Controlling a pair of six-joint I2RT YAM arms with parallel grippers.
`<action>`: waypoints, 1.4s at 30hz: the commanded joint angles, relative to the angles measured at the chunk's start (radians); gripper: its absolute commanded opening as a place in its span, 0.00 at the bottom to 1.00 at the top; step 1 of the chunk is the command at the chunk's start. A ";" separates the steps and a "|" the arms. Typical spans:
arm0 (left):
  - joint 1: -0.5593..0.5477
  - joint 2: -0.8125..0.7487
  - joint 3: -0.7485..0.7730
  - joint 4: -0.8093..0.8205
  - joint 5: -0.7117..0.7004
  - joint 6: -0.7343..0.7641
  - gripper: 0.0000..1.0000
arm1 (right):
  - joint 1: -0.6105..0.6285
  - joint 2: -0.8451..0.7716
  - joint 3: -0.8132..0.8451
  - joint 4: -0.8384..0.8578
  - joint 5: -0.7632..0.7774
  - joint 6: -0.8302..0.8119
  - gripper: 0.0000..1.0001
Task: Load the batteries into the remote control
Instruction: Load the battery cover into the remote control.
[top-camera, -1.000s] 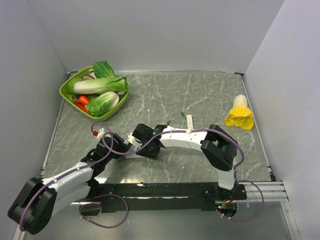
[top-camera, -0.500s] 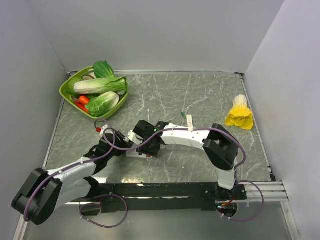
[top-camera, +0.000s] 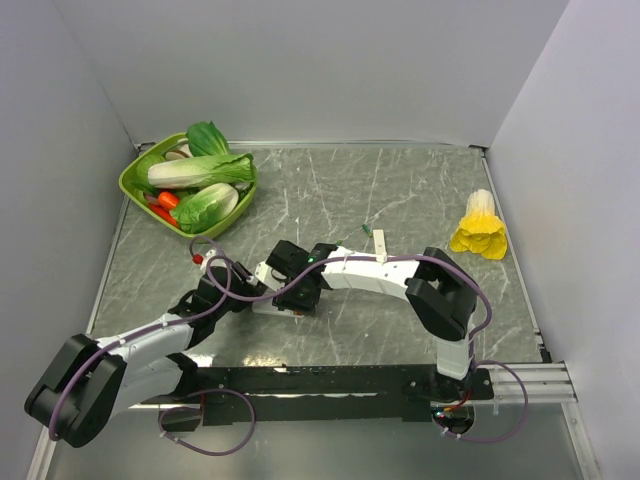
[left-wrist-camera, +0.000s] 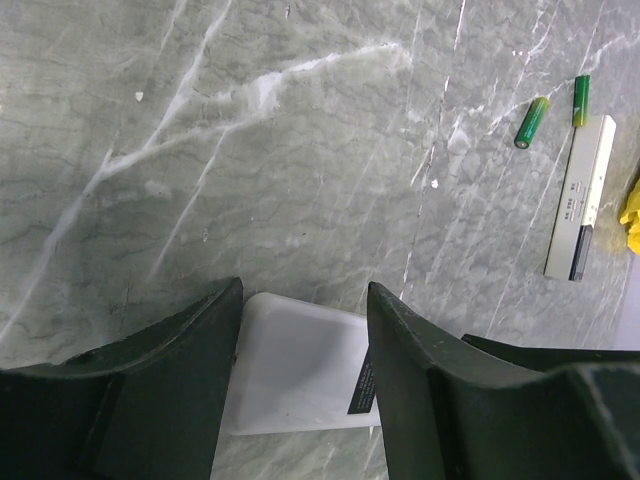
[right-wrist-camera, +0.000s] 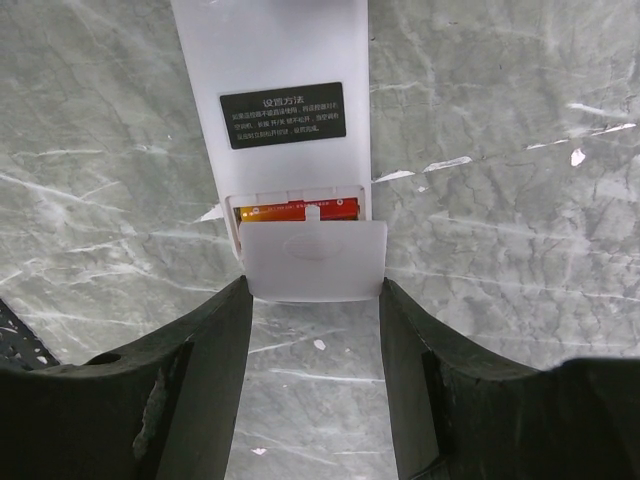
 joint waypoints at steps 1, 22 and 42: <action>-0.003 0.030 -0.001 -0.045 0.035 0.040 0.59 | 0.008 0.011 0.047 0.012 -0.015 -0.043 0.33; -0.003 0.023 -0.004 -0.049 0.033 0.037 0.59 | 0.008 0.048 0.027 0.026 -0.001 -0.036 0.33; -0.003 0.023 -0.003 -0.051 0.032 0.037 0.60 | 0.008 0.045 0.035 -0.037 0.014 -0.039 0.36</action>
